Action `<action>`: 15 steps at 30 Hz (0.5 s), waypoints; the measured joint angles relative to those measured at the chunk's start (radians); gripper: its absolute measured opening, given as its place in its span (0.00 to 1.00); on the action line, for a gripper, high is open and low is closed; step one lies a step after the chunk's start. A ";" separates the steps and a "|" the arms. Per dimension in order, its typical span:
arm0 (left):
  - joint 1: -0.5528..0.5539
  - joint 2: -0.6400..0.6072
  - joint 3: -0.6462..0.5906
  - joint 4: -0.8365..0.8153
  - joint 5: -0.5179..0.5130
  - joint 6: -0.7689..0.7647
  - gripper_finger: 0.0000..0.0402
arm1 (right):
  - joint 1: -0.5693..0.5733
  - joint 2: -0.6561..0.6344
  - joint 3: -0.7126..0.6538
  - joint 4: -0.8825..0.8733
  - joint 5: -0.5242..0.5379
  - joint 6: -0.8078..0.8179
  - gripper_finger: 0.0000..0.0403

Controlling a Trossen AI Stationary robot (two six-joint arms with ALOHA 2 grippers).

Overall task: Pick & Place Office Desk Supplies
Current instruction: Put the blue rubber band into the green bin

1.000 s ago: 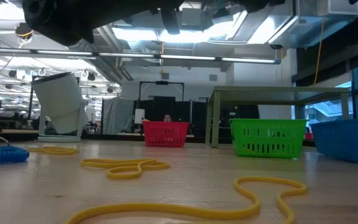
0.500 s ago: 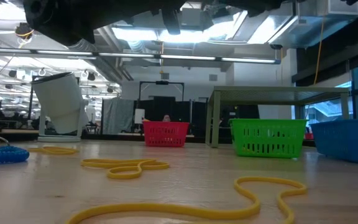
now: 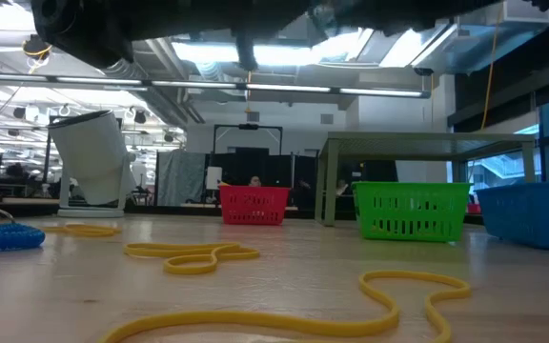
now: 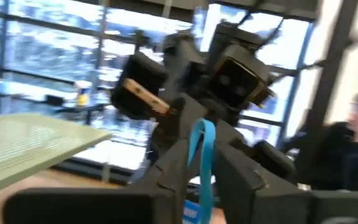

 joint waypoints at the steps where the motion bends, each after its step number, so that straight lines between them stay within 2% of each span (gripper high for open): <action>1: -0.002 0.000 0.000 -0.010 -0.026 0.000 0.22 | 0.000 -0.002 0.000 -0.029 0.029 0.016 0.01; 5: -0.003 0.000 0.000 -0.076 -0.110 -0.002 0.33 | -0.018 -0.032 0.000 -0.230 0.125 0.125 0.01; 8: -0.003 0.000 0.000 -0.146 -0.155 -0.028 0.39 | -0.052 -0.066 0.000 -0.409 0.133 0.259 0.01; 11: -0.002 0.000 0.000 -0.214 -0.169 -0.070 0.42 | -0.093 -0.081 0.000 -0.576 0.066 0.400 0.01; 15: -0.003 0.000 0.000 -0.287 -0.169 -0.132 0.43 | -0.143 -0.065 0.000 -0.720 -0.084 0.540 0.01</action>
